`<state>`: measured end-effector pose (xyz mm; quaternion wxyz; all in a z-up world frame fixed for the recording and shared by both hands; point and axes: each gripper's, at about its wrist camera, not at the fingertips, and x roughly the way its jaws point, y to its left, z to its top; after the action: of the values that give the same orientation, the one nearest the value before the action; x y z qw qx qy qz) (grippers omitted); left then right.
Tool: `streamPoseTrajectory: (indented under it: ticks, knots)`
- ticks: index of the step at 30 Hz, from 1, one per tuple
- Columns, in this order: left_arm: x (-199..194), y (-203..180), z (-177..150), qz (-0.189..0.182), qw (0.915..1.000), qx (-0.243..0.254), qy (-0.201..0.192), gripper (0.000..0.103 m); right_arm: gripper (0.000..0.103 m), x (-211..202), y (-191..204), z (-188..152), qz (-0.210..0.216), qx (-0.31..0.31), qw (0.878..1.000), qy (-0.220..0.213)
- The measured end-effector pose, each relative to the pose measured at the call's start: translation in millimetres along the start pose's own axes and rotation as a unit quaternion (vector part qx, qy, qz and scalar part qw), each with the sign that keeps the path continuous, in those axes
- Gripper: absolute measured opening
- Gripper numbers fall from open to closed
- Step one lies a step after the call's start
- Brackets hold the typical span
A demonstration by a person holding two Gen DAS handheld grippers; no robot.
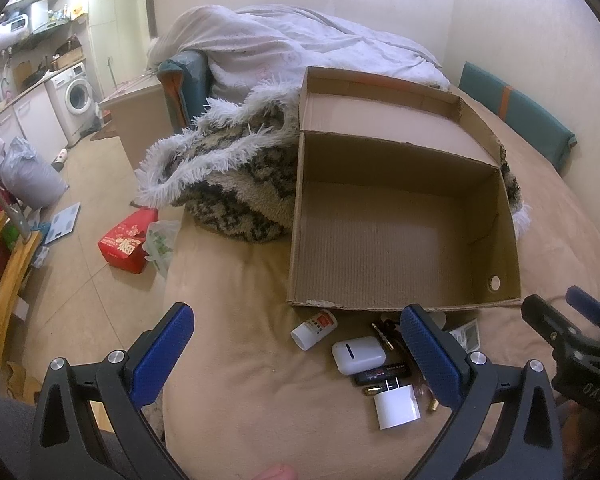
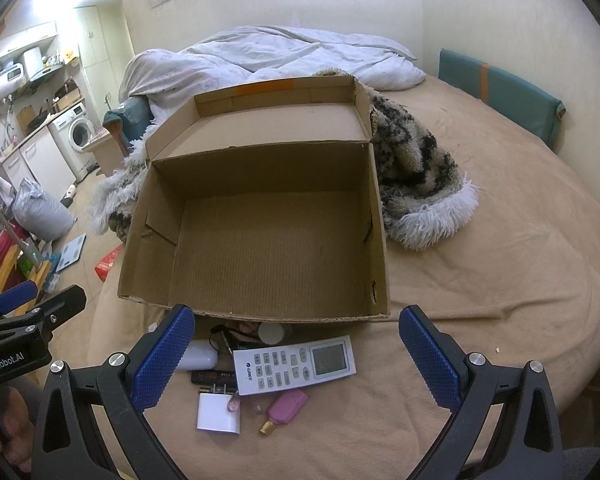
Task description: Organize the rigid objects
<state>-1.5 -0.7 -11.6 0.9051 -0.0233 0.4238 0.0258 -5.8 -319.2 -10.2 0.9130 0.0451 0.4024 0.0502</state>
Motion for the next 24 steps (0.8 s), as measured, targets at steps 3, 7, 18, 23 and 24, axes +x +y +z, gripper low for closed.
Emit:
streamPoseTrajectory:
  ticks: [3,7,18,23,24]
  knots:
    - [1,0,-1,0.0,1.0,-0.001,0.003,0.103,0.103,0,0,0,0.001,0.0,1.0,0.0]
    - [5,2,1,0.001,0.9999,-0.003,0.015,0.103,0.103,1,2,-1,0.005,-0.003,1.0,0.007]
    - [38,7,-7,0.006,0.9943,-0.002,0.107,0.103,0.103,26,-13,-3,0.037,0.018,0.995,0.094]
    - [53,4,-11,0.007,0.9908,0.013,0.134,0.103,0.103,39,-20,-4,0.035,0.02,0.991,0.128]
    - [57,4,-13,0.008,0.9896,0.019,0.143,0.103,0.103,43,-21,-3,0.033,0.017,0.99,0.135]
